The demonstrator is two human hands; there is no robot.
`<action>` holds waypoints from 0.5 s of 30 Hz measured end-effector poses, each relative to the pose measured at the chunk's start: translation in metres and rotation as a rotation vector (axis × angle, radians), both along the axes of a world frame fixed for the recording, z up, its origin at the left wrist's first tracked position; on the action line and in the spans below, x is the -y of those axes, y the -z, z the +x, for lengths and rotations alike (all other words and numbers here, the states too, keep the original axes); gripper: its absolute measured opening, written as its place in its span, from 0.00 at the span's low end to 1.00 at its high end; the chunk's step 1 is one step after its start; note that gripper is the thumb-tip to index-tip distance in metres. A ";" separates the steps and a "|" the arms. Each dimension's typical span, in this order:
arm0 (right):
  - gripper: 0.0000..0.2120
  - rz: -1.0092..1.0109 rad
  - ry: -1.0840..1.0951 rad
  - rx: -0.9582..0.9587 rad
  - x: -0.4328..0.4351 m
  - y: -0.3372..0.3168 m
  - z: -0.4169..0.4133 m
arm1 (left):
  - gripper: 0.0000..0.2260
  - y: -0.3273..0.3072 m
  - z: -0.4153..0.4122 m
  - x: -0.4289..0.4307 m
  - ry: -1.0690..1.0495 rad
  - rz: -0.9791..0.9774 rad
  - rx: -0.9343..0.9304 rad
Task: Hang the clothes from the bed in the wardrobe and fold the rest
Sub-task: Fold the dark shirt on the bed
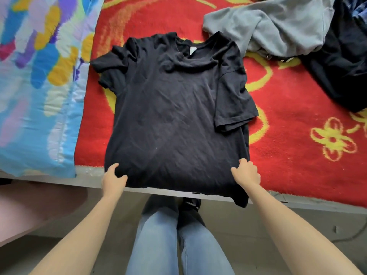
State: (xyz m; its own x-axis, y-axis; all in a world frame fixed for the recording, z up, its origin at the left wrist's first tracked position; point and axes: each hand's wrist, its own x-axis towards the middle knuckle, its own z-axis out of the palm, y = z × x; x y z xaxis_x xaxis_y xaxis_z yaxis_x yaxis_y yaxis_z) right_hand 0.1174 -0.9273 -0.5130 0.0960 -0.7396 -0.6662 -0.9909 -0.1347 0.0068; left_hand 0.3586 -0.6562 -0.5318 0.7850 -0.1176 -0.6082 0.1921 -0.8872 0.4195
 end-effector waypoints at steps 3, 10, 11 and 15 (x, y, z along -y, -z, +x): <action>0.20 -0.009 0.042 0.070 0.019 0.003 0.031 | 0.24 -0.002 0.021 0.033 0.063 -0.036 0.023; 0.24 -0.036 0.404 0.293 0.067 0.023 0.072 | 0.23 -0.005 0.070 0.087 0.213 -0.085 0.054; 0.24 -0.071 0.486 0.343 0.076 0.025 0.078 | 0.23 -0.005 0.078 0.096 0.225 -0.093 0.063; 0.20 -0.130 0.953 0.594 0.119 0.037 0.091 | 0.24 -0.002 0.102 0.125 0.278 -0.092 0.075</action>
State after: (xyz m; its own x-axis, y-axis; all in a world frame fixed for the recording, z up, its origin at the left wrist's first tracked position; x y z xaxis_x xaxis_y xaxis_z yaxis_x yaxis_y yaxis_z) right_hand 0.2085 -1.0465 -0.5502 -0.2690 -0.7409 -0.6154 -0.5402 0.6451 -0.5404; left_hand 0.4603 -0.7813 -0.5300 0.7574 -0.3863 -0.5264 -0.0873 -0.8589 0.5047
